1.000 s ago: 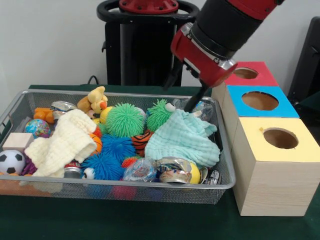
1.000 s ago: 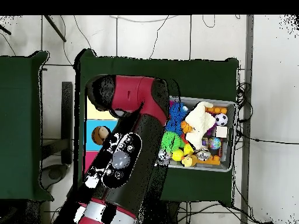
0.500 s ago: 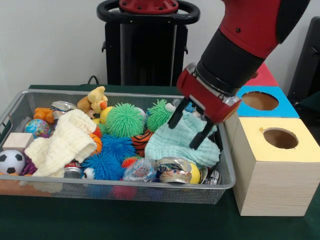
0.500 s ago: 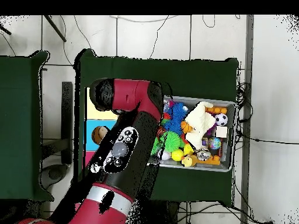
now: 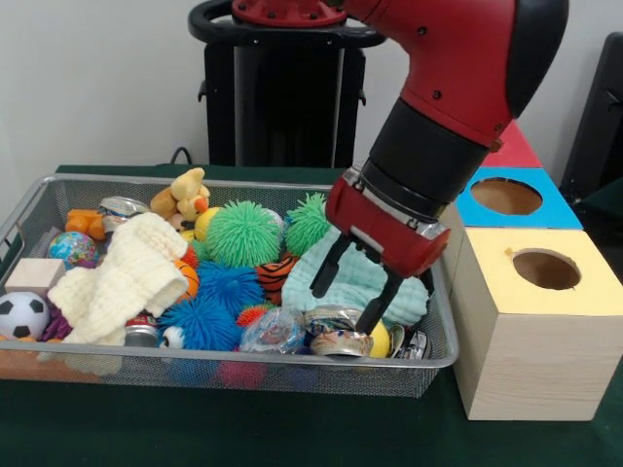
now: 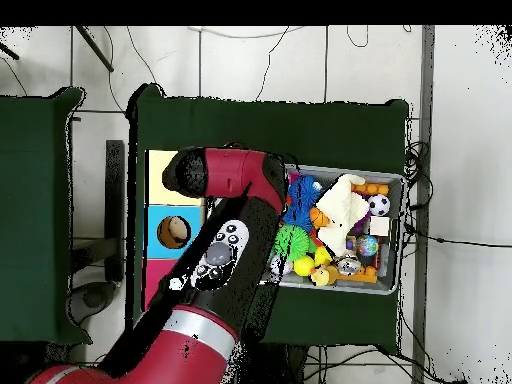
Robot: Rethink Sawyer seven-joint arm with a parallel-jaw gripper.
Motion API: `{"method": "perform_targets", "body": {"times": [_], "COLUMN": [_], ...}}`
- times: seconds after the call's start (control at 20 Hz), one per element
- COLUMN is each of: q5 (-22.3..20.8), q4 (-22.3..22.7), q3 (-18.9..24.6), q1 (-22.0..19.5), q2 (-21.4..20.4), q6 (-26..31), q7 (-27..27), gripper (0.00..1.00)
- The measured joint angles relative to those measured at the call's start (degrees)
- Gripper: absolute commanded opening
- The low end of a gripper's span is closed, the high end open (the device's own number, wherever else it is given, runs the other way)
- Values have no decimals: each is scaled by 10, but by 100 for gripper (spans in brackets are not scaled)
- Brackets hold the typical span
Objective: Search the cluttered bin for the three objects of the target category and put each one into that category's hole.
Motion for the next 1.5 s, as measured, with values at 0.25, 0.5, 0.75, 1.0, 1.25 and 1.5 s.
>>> {"method": "perform_targets", "body": {"times": [0.25,0.5,0.75,1.0,1.25,1.5], "q5": [0,-1,-1,-1,-1,-1], "q4": [18,44,74,98,115,134], "q3": [3,9,15,16,17,20], "q1": [-3,-3,-3,0,4,6], "q2": [-1,-10,-30,-54,-76,-97], "q6": [-7,-7,-7,-7,-7,-7], "q7": [0,0,0,0,0,0], "gripper": [100,100,100,100,100,100]}}
